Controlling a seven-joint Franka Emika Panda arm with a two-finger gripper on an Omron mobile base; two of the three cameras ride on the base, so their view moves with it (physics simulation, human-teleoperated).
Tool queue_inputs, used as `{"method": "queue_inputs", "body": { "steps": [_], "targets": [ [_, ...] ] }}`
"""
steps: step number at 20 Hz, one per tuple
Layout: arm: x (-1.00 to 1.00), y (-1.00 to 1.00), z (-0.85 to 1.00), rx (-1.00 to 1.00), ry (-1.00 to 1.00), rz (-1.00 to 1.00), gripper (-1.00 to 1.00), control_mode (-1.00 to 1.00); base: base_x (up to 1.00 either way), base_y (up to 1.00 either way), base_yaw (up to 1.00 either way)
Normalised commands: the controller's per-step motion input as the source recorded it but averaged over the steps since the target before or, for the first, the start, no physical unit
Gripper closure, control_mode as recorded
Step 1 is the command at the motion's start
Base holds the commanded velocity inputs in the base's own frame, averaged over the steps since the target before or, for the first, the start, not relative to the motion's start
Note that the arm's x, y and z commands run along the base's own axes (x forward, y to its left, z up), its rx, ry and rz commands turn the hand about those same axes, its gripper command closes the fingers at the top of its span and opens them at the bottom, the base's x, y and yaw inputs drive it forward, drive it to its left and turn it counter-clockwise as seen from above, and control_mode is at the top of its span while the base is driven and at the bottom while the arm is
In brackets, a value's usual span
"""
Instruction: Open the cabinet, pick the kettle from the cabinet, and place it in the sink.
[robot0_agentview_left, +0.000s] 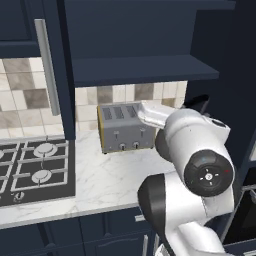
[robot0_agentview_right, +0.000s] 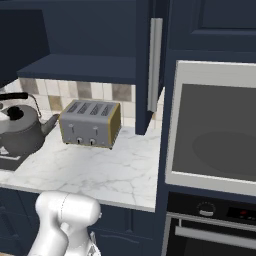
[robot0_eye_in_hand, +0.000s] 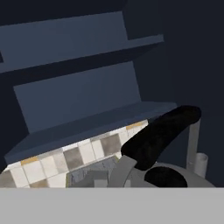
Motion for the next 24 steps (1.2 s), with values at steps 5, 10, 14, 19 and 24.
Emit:
{"method": "queue_inputs", "body": {
  "steps": [5, 10, 14, 19, 24],
  "targets": [
    [-0.06, -0.27, -0.50, 0.04, -0.04, 0.00, 1.00, -1.00, 0.00, 0.00, 0.00],
    [0.01, -0.10, -0.44, 0.00, -0.02, 0.00, 1.00, -1.00, 0.00, 0.00, 0.00],
    [0.08, 0.00, -0.41, 0.00, 0.00, 0.00, 1.00, -1.00, 0.00, 0.00, 0.00],
    [0.14, -0.01, -0.47, 0.00, 0.00, 0.00, 1.00, -1.00, 0.00, 0.00, 0.00],
    [0.26, 0.00, -0.47, 0.00, -0.04, 0.02, 1.00, -1.00, 0.00, 0.00, 0.00]
  ]
}}
